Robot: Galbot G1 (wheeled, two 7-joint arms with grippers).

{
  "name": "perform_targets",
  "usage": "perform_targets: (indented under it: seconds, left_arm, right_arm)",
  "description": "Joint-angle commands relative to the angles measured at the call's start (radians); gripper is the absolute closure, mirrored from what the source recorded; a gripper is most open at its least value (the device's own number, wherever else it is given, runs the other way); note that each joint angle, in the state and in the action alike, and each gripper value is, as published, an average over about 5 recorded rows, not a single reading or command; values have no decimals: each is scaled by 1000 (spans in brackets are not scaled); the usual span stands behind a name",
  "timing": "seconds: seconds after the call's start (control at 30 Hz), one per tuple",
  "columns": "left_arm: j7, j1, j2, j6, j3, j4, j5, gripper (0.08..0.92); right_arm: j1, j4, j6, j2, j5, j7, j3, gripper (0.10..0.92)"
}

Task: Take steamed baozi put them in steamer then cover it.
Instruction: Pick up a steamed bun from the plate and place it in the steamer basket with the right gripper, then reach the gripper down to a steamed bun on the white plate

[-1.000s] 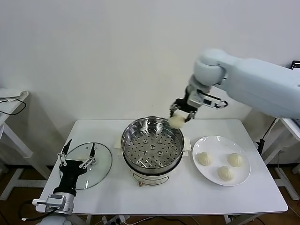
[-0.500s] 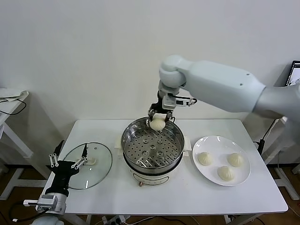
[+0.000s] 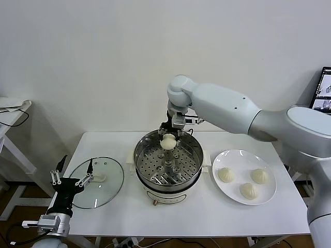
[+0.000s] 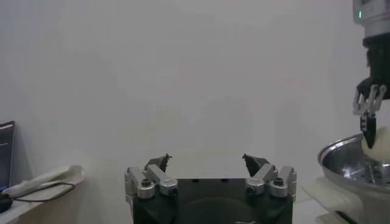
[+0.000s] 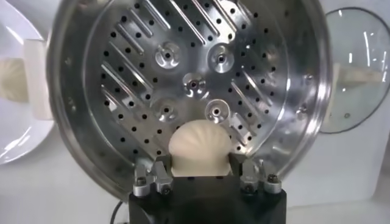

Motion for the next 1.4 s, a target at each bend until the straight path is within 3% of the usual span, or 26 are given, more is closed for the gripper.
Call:
perform_targets:
  seconds: [0.03,0.3,0.53,0.7,1.07,1.4]
  left_arm:
    - [0,-2,-1,0,-2,2,-2,177]
    - [0,-4,-3,0,0,7,-2,177]
    - [2,-3,-4,-1,-2,9,-2,177]
    - [1,0,-5,0,1,4,-1,177]
    - [-5,12,-10,1,40,-16,13,177]
    - [-9,25,-14,-2,70,-26,36,177]
  right_arm:
    - [-59,-84,25,25,-66,22,44,389]
    - [-66,-76,13,28,-63,36,39,385]
    - [-51,-31,-30,10,-8,30,17,236]
    - [24,88,-117,-67,137,2,-20,205]
    - [356,446,-486,-484,579,-106,-195,203]
    - [204,531,-939,-787,562,-129,-204,203]
